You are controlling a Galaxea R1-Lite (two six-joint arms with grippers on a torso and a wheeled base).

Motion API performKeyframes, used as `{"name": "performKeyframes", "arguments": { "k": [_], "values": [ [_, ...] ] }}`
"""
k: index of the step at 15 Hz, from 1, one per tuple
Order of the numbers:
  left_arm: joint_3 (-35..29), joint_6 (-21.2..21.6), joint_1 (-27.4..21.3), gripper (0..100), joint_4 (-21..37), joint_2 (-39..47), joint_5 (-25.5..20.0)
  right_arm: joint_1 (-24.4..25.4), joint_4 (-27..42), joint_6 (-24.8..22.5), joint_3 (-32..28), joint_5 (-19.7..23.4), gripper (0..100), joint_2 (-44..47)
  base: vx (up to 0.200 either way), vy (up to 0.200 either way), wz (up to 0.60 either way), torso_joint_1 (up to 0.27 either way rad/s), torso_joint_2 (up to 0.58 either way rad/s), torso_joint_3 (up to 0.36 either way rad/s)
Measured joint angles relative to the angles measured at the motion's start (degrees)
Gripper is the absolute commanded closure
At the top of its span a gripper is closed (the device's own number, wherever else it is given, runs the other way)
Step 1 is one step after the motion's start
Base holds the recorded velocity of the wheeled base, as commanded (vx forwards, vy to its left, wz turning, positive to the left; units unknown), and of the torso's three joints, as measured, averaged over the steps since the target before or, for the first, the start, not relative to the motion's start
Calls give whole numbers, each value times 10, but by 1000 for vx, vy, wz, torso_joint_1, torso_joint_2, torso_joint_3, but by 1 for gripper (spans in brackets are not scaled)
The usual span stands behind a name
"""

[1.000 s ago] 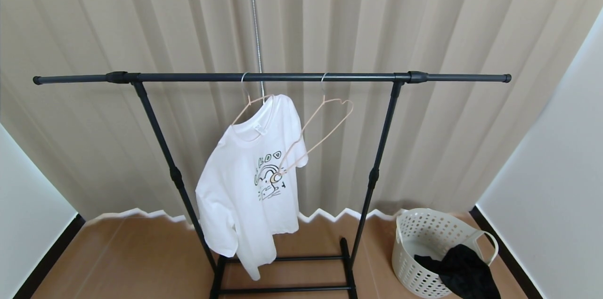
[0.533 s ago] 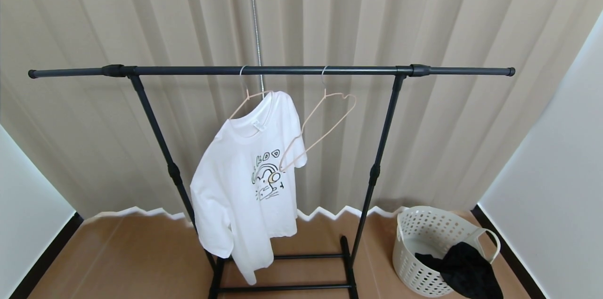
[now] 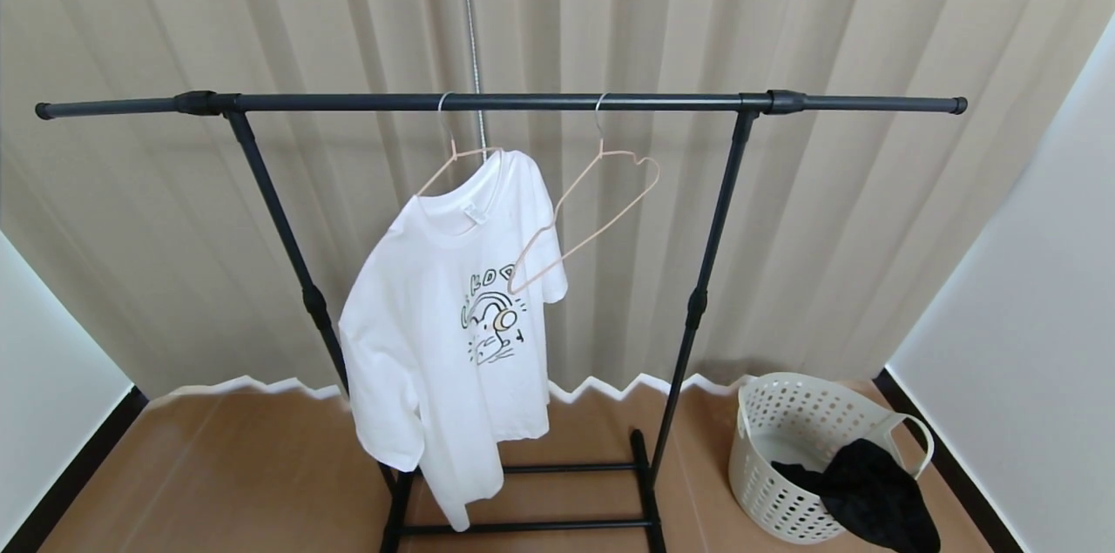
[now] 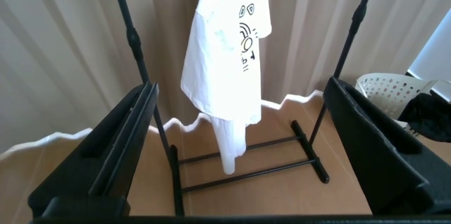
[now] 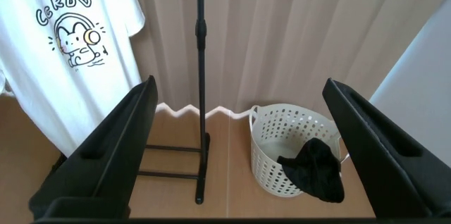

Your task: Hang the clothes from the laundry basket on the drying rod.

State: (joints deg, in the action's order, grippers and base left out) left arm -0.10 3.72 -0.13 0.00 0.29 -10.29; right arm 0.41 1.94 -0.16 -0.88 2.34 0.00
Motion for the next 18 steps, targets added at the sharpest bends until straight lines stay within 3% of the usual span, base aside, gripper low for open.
{"name": "performKeyframes", "arguments": {
  "k": [7,18],
  "values": [
    [0,0,0,0,0,0,0,0,0,0,0,0,0,0,0,0,0,-159,386,219],
    [0,0,0,0,0,1,2,0,0,-1,0,0,0,0,0,0,0,-198,528,326]
  ]
}}
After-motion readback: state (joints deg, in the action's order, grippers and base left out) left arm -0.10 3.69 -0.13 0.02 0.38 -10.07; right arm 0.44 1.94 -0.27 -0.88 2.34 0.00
